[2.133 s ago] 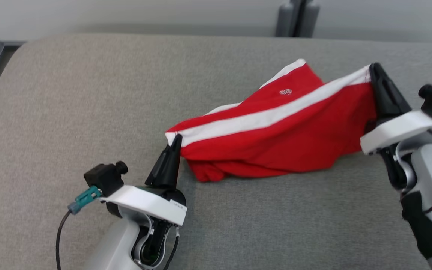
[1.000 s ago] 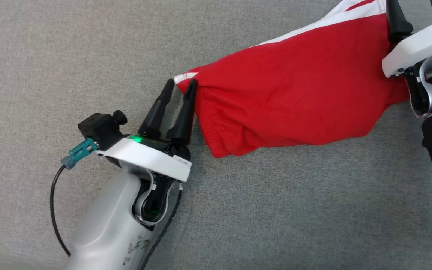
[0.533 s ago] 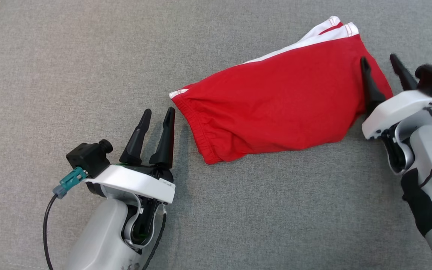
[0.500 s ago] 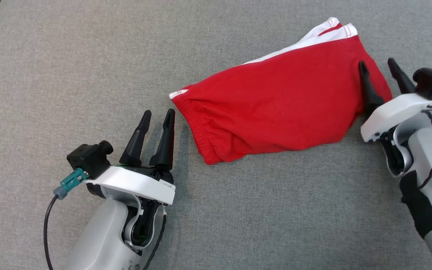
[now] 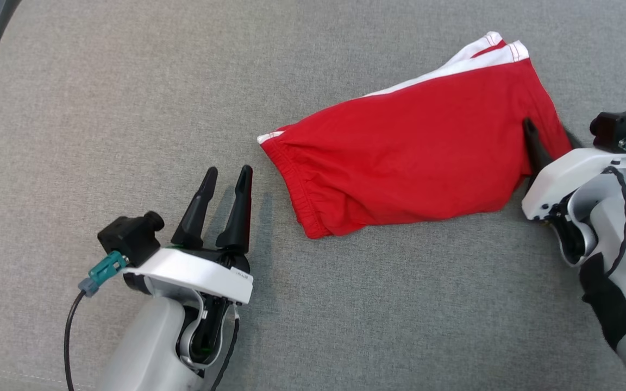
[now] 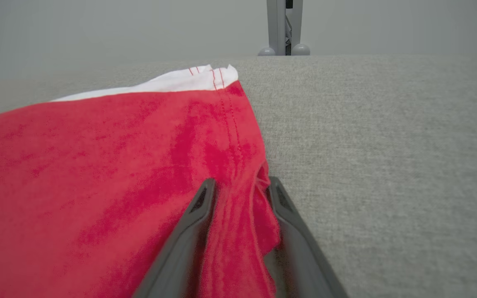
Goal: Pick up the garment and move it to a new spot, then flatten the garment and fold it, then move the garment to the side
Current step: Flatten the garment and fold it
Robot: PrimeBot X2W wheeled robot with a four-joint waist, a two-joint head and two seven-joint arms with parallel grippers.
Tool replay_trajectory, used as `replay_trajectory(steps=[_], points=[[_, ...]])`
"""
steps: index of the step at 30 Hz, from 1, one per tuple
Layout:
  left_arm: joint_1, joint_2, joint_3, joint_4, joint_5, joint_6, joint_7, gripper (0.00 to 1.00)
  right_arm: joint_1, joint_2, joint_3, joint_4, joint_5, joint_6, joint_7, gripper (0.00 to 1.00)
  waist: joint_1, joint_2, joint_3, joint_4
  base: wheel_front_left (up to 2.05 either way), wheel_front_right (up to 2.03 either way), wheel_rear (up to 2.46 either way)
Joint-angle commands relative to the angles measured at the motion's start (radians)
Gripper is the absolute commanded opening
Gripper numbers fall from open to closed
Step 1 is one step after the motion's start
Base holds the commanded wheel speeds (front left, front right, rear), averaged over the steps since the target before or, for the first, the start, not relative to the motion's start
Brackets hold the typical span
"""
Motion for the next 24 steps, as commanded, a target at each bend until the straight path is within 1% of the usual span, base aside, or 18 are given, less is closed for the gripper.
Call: replay_trajectory(steps=[1,7,13,19,24], points=[[0.012,0.004,0.006,0.004,0.010,0.003,0.001,1.00,0.041,0.017,0.013,0.019,0.017,0.000,0.003,0.00,0.0000,0.0000,-0.010,-0.002,0.00,0.00,0.00],[0.051,0.005,0.019,0.039,0.041,0.007,0.001,1.00,0.091,0.019,-0.001,0.021,0.091,0.000,-0.047,0.00,0.0000,0.0000,-0.084,-0.030,0.00,0.00,0.00],[0.114,0.004,0.035,0.059,0.096,0.012,0.001,1.00,0.197,0.042,-0.037,-0.011,0.159,0.000,-0.071,0.00,0.0000,0.0000,-0.182,-0.079,0.00,0.00,0.00],[0.188,0.005,0.075,0.069,0.129,0.020,0.001,1.00,0.343,0.054,-0.092,-0.100,0.157,0.000,-0.071,0.00,0.0000,0.0000,-0.260,-0.122,0.00,0.00,0.00],[0.230,0.004,0.101,0.071,0.142,0.020,0.001,1.00,0.417,0.060,-0.138,-0.148,0.134,0.000,-0.071,0.00,0.0000,0.0000,-0.288,-0.139,0.00,0.00,0.00]])
